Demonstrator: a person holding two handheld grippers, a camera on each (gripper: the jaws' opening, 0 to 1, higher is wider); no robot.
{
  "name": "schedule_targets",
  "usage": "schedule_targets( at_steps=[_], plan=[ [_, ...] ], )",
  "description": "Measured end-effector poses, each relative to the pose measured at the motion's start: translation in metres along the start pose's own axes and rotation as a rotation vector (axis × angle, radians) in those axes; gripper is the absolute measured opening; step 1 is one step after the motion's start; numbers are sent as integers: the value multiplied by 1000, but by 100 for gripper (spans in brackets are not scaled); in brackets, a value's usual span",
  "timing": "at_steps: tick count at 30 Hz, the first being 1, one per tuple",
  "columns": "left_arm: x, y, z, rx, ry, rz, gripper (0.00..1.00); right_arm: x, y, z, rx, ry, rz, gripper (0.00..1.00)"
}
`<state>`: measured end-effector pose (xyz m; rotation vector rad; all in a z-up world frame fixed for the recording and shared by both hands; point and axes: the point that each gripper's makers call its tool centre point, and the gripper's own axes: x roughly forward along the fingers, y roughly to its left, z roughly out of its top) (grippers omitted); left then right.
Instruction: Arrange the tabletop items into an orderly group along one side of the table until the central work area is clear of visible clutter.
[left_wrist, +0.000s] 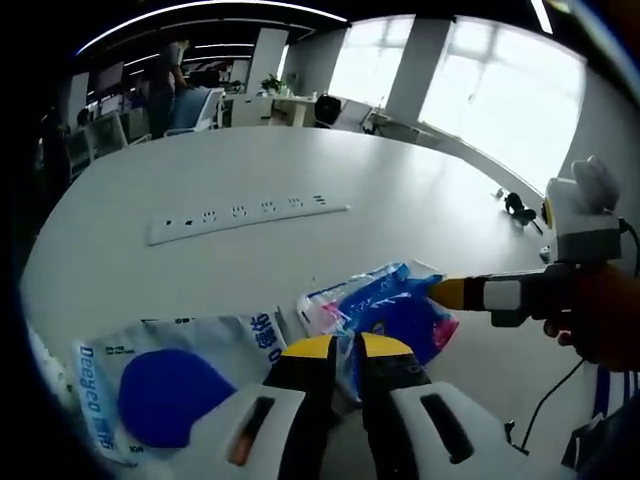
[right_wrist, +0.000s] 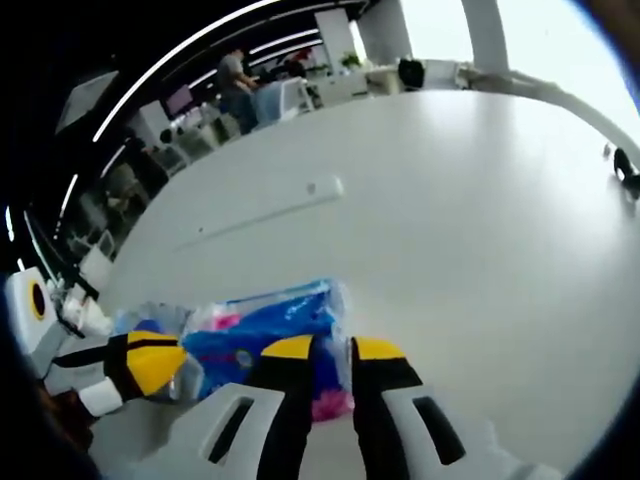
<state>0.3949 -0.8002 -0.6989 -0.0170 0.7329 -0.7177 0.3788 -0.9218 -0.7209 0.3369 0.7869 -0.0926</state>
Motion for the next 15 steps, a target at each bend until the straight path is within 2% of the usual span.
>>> schedule_targets(
  at_steps=[15],
  plan=[
    [-3, -1, 4, 4, -9, -1, 6, 0, 3, 2, -9, 1, 10, 11]
  ],
)
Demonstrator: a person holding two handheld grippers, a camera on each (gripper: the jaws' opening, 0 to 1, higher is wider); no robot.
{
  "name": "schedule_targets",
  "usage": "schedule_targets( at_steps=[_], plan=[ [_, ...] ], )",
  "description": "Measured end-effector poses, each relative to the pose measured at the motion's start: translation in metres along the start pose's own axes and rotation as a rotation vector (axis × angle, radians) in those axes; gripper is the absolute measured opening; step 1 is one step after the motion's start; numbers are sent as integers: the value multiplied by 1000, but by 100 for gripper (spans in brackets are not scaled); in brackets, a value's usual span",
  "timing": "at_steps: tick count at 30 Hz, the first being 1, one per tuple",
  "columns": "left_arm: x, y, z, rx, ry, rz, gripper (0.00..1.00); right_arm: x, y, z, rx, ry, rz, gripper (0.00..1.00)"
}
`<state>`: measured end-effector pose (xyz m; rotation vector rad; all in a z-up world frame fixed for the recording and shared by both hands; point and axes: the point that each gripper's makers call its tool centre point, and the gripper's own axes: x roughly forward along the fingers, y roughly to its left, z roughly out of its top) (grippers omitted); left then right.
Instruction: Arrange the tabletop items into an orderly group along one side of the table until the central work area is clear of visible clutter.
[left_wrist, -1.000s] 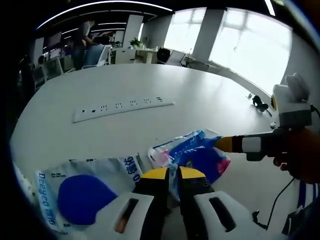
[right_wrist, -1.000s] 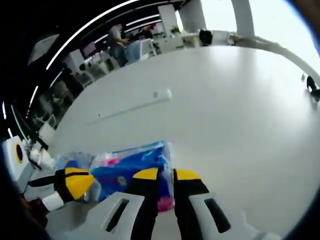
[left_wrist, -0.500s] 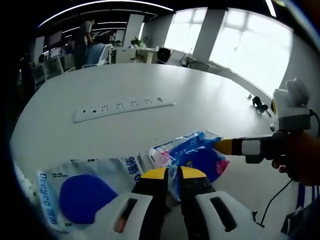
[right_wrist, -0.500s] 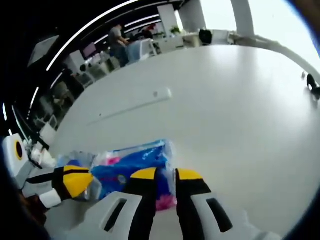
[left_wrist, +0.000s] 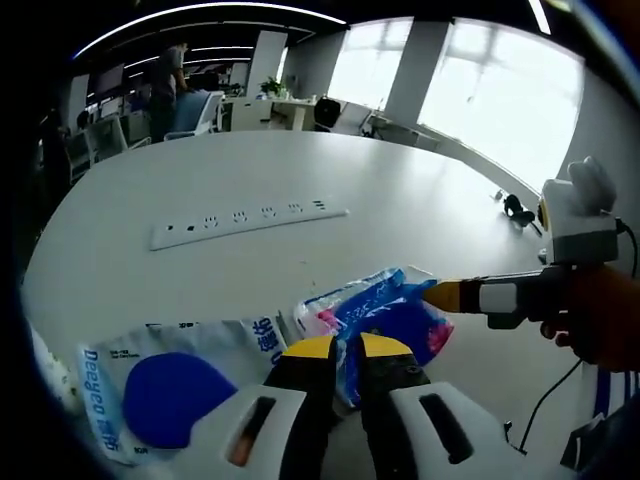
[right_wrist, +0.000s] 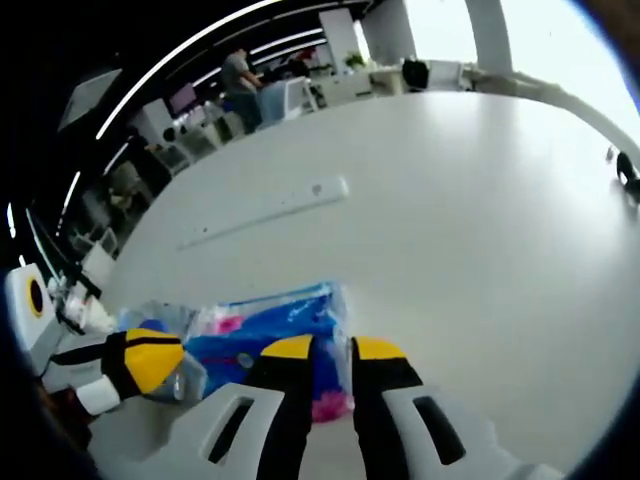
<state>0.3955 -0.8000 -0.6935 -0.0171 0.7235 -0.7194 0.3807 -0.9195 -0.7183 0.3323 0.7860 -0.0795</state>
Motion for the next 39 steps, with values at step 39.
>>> schedule_targets(
  at_steps=[39],
  plan=[
    [-43, -12, -3, -3, -47, -14, 19, -53, -15, -35, 8, -23, -59, 17]
  ],
)
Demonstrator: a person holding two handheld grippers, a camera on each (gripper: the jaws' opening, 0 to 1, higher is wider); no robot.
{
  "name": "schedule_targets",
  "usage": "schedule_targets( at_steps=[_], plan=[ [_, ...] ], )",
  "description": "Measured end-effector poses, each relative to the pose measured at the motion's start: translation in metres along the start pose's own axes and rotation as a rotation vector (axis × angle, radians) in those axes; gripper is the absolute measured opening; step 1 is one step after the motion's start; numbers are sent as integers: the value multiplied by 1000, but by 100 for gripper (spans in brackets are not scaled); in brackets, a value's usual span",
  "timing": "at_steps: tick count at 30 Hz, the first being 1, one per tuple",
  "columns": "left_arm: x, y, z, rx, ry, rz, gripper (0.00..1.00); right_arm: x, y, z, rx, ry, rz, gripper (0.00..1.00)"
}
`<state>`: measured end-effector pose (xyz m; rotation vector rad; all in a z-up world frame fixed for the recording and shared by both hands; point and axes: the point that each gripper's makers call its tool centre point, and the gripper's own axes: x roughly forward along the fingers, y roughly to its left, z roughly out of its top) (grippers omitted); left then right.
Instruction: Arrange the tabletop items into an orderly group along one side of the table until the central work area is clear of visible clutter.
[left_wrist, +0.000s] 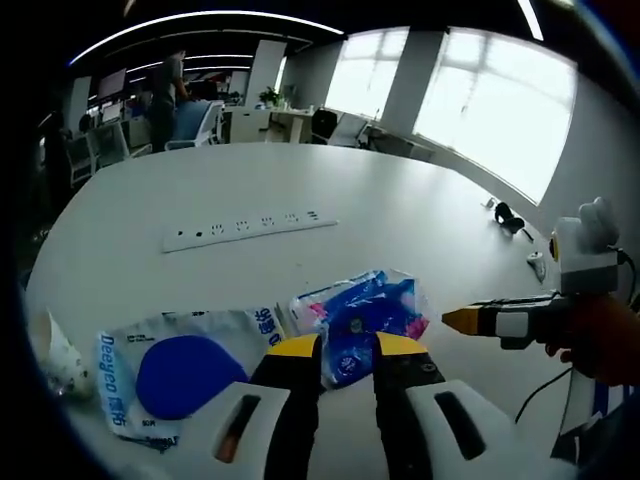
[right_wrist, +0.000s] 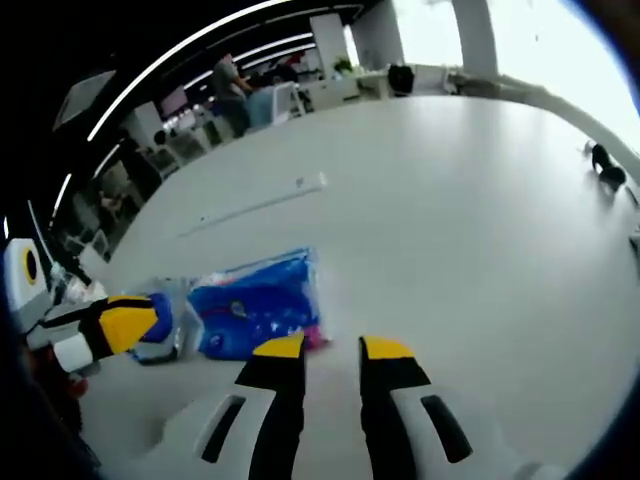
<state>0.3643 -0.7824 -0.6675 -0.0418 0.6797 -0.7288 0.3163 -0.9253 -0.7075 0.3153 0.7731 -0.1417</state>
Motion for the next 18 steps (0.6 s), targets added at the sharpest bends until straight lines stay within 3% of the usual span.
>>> schedule_targets(
  at_steps=[18],
  plan=[
    [-42, -12, -32, -17, 21, 3, 25, -37, 10, -40, 0, 8, 8, 17]
  ],
)
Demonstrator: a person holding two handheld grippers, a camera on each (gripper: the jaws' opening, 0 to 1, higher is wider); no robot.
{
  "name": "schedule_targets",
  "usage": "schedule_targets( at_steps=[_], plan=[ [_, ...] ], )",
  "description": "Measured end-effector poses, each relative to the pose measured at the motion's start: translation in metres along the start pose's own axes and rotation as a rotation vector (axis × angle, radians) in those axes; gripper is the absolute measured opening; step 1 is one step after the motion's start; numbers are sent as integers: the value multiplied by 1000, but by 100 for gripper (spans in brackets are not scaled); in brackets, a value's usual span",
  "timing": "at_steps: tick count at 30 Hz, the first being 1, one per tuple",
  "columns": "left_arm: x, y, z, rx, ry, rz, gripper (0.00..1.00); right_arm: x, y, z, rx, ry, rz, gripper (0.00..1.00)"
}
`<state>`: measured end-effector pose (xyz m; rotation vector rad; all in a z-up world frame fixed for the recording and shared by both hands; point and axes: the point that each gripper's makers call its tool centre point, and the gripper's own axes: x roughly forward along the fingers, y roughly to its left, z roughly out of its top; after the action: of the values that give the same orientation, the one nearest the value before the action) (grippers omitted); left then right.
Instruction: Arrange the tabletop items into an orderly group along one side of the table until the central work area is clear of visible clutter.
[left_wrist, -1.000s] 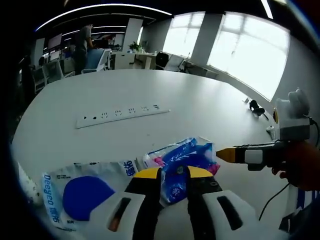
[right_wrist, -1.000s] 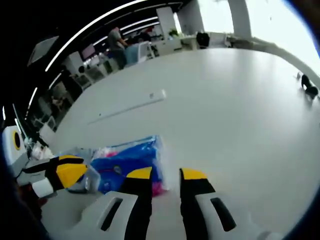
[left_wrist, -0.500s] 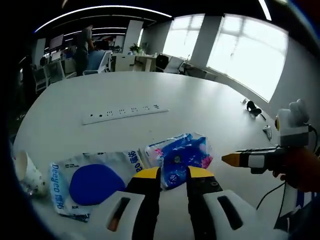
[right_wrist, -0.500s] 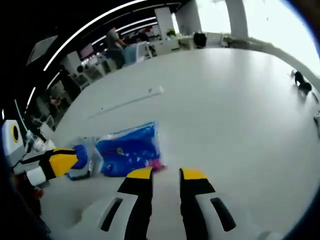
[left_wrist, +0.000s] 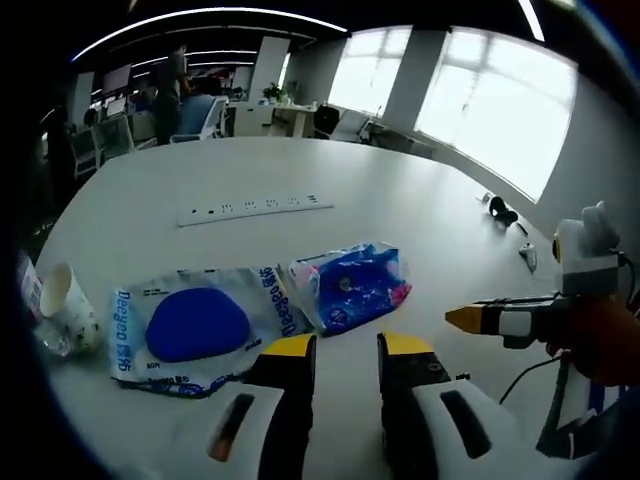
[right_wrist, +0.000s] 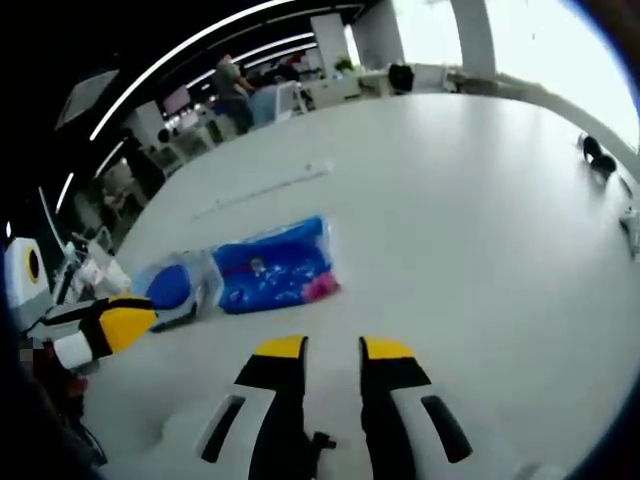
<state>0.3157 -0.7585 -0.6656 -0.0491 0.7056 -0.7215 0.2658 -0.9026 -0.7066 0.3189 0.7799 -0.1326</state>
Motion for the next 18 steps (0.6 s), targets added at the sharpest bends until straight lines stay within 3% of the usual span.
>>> schedule_targets(
  at_steps=[18],
  plan=[
    [-17, -12, -25, -2, 16, -1, 26, -22, -2, -36, 8, 24, -5, 17]
  ],
)
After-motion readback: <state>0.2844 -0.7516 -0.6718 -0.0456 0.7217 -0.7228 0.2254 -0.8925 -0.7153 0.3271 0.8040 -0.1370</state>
